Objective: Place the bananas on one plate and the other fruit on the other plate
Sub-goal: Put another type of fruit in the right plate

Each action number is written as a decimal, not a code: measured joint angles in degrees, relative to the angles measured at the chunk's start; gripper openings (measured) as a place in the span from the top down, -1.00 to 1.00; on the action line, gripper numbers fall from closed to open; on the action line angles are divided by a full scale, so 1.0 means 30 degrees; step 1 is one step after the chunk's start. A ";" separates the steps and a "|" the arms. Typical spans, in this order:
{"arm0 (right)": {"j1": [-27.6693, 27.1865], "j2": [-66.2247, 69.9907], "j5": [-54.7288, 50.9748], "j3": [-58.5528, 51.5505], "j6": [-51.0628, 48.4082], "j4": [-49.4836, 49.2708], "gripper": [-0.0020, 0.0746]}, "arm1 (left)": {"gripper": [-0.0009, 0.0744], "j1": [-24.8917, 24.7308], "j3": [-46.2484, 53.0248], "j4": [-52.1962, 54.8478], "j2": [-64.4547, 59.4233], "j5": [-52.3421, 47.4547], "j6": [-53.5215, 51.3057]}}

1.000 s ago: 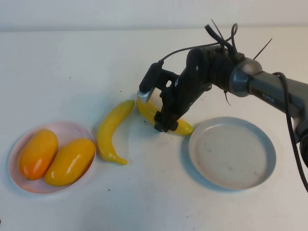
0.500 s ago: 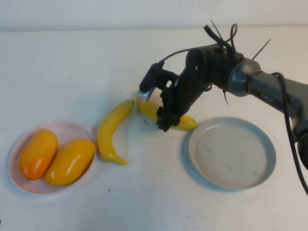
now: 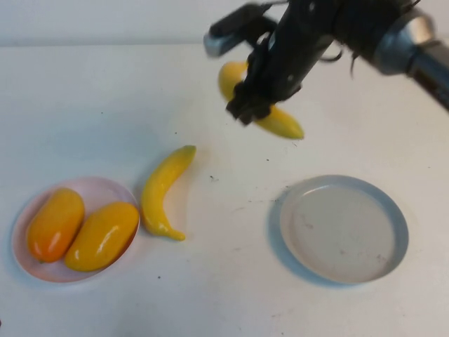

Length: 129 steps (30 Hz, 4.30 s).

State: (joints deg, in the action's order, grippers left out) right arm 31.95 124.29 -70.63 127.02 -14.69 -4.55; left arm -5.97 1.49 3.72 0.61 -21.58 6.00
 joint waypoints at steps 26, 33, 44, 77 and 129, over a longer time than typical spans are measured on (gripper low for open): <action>-0.0574 -1.1843 0.2205 -1.8609 1.0753 0.3348 0.14 | 0.97 0.0000 0.0000 0.0000 0.0000 0.0000 0.0000; -0.0822 -0.9029 0.3684 -1.8787 1.1494 0.3404 0.14 | 0.97 0.0000 0.0000 0.0000 0.0000 0.0000 0.0000; -0.0997 -0.6822 0.4840 -1.8787 1.1616 0.3588 -0.18 | 0.97 0.0000 0.0000 0.0000 0.0000 0.0000 0.0000; 0.2963 0.0992 0.4268 -0.3303 0.9861 -0.4428 -0.39 | 0.97 0.0000 0.0000 0.0000 0.0000 0.0000 0.0000; 0.2530 -0.3114 -0.0002 -0.5518 1.2008 0.2998 0.12 | 0.97 0.0000 0.0000 0.0000 0.0000 -0.0016 0.0000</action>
State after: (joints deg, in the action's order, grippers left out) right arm 39.54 114.95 -70.63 110.47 21.34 4.45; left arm -5.97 1.49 3.72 0.61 -21.62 6.00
